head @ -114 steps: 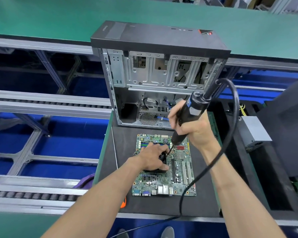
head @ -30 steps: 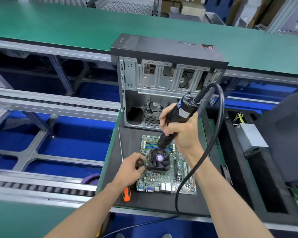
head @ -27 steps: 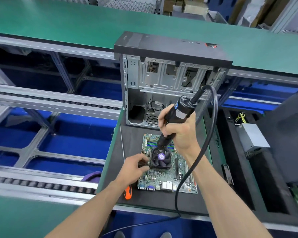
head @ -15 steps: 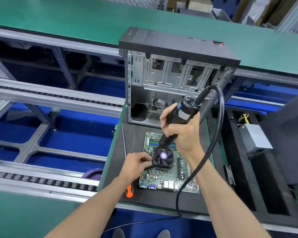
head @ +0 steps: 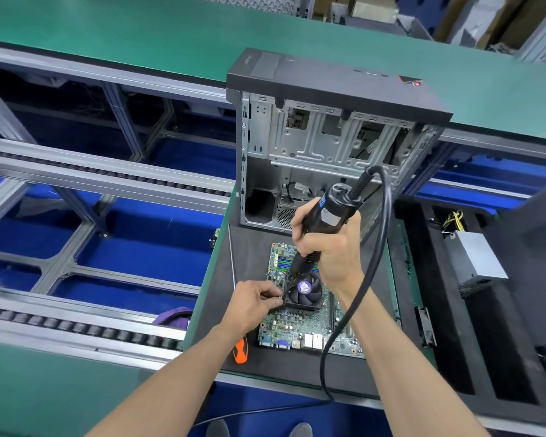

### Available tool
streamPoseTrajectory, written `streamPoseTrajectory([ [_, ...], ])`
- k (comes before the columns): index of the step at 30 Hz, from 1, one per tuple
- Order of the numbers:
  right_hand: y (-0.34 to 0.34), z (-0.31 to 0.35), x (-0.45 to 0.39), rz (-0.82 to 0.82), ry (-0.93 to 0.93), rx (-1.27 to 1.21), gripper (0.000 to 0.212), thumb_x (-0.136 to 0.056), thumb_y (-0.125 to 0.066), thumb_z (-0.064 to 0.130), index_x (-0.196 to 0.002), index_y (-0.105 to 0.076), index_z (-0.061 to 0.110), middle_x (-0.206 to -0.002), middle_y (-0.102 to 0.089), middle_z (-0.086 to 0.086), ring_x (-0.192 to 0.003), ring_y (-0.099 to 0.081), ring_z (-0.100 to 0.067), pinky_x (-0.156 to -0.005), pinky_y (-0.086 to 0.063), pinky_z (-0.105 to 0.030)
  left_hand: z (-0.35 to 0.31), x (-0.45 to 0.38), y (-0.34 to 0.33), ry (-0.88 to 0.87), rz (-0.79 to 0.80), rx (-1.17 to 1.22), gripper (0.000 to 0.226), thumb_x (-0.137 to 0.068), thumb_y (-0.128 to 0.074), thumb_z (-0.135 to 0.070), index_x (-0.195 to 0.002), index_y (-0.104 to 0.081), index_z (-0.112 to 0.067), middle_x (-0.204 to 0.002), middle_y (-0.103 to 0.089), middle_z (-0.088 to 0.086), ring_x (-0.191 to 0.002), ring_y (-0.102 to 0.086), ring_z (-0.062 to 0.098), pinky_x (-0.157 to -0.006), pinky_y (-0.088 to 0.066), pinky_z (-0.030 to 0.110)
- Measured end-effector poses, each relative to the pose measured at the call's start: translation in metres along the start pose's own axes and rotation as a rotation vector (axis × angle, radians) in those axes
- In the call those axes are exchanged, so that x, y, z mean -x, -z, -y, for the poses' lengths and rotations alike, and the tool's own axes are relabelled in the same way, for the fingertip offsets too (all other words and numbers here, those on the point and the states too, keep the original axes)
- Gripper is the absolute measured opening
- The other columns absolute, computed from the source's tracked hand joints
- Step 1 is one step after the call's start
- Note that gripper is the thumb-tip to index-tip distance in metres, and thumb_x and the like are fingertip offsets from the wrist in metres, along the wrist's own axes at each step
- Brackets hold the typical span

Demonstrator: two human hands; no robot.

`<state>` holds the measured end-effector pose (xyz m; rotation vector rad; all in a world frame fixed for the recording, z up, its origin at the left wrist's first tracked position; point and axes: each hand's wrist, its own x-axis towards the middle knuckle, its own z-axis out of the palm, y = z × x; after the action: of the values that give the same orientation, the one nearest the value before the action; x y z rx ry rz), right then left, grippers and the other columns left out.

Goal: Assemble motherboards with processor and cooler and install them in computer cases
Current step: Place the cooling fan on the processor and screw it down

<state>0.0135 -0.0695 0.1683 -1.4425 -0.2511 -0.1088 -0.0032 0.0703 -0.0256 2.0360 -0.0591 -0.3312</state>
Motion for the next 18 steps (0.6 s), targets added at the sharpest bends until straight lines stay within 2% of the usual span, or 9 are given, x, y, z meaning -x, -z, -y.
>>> streamPoseTrajectory([
  [4, -0.0015, -0.0025, 0.0022, -0.019, -0.018, -0.017, 0.030, -0.044, -0.049, -0.011, -0.073, -0.057, -0.010, -0.058, -0.054, -0.012, -0.051, -0.042, -0.020, -0.050, -0.032, -0.023, 0.0009, -0.0003, 0.0007, -0.005, 0.003, -0.008, 0.007, -0.080, -0.082, -0.018, -0.083, -0.080, -0.024, -0.077, -0.074, -0.018, -0.072, -0.070, 0.002, -0.077, -0.057, 0.021],
  [11, -0.0007, -0.0019, 0.0005, -0.011, 0.004, -0.021, 0.028, -0.046, -0.050, -0.012, -0.072, -0.058, -0.006, -0.059, -0.056, -0.010, -0.053, -0.043, -0.020, -0.051, -0.036, -0.022, 0.0020, -0.0005, 0.0004, 0.000, 0.001, -0.009, 0.011, -0.081, -0.082, -0.019, -0.080, -0.078, -0.030, -0.075, -0.073, -0.021, -0.073, -0.068, -0.001, -0.078, -0.055, 0.019],
  [14, -0.0001, -0.0053, -0.0008, -0.018, 0.013, -0.022, 0.029, -0.046, -0.051, -0.012, -0.074, -0.058, -0.008, -0.059, -0.056, -0.010, -0.053, -0.046, -0.019, -0.052, -0.038, -0.021, 0.0020, -0.0005, 0.0006, 0.003, -0.001, -0.002, 0.008, -0.081, -0.082, -0.019, -0.083, -0.080, -0.026, -0.078, -0.074, -0.019, -0.075, -0.068, -0.003, -0.081, -0.055, 0.020],
  [18, 0.0009, -0.0089, -0.0032, 0.043, 0.017, -0.028, 0.031, -0.045, -0.051, -0.010, -0.073, -0.059, -0.003, -0.059, -0.056, -0.008, -0.052, -0.044, -0.019, -0.051, -0.036, -0.021, 0.0015, -0.0004, 0.0018, 0.008, 0.000, -0.001, 0.006, -0.081, -0.082, -0.019, -0.085, -0.080, -0.024, -0.081, -0.074, -0.018, -0.077, -0.068, -0.003, -0.082, -0.054, 0.019],
])
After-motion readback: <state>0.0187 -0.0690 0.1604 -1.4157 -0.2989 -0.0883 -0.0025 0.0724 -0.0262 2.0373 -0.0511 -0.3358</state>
